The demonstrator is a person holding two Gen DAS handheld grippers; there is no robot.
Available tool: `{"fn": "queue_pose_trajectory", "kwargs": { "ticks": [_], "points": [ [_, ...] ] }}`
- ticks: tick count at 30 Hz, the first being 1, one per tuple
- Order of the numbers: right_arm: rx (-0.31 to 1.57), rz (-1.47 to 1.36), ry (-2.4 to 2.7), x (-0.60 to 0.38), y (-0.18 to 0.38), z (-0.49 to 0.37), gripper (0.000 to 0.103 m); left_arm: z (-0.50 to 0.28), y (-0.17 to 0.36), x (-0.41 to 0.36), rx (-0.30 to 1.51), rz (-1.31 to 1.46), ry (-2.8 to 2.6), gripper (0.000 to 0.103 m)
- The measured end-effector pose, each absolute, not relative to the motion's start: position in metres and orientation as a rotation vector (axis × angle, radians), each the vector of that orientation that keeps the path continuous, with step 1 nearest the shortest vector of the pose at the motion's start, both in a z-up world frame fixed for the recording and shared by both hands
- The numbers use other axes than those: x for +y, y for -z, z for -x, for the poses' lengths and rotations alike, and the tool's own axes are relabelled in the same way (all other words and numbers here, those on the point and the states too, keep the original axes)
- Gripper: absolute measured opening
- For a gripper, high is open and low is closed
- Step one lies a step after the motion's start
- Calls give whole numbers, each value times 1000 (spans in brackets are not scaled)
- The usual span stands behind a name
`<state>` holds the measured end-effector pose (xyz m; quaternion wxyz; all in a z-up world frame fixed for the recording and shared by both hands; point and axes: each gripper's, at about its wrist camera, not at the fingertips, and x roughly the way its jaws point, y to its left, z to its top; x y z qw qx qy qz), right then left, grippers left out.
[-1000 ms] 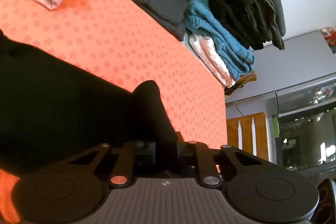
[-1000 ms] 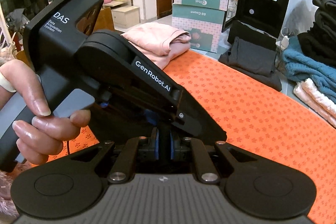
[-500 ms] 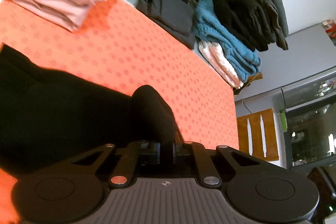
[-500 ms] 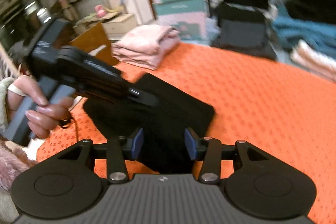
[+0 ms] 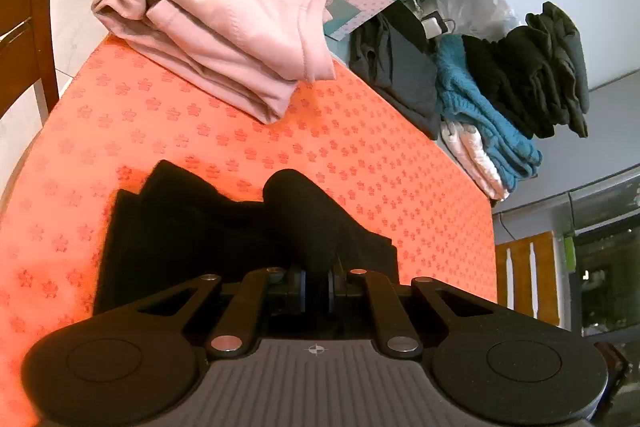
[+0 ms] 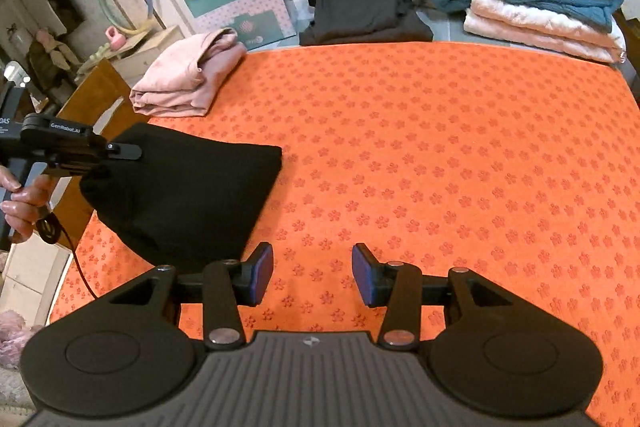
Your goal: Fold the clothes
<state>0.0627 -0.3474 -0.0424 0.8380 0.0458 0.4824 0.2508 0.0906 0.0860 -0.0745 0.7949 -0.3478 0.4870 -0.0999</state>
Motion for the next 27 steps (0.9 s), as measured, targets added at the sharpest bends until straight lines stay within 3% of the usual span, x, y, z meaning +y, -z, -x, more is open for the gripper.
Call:
{"fn": "queue_pose_trajectory", "kwargs": {
  "ticks": [15, 21, 23, 27],
  "points": [
    [1038, -60, -498, -337, 44, -60, 50, -85, 85, 140, 1050, 732, 193, 12],
    [1027, -15, -520, -321, 38, -52, 50, -82, 91, 153, 1022, 737, 144, 22],
    [1015, 10, -547, -310, 35, -50, 50, -76, 82, 156, 980, 732, 131, 31],
    [983, 67, -616, -281, 30, -46, 49, -62, 54, 150, 915, 665, 142, 31]
  ]
}}
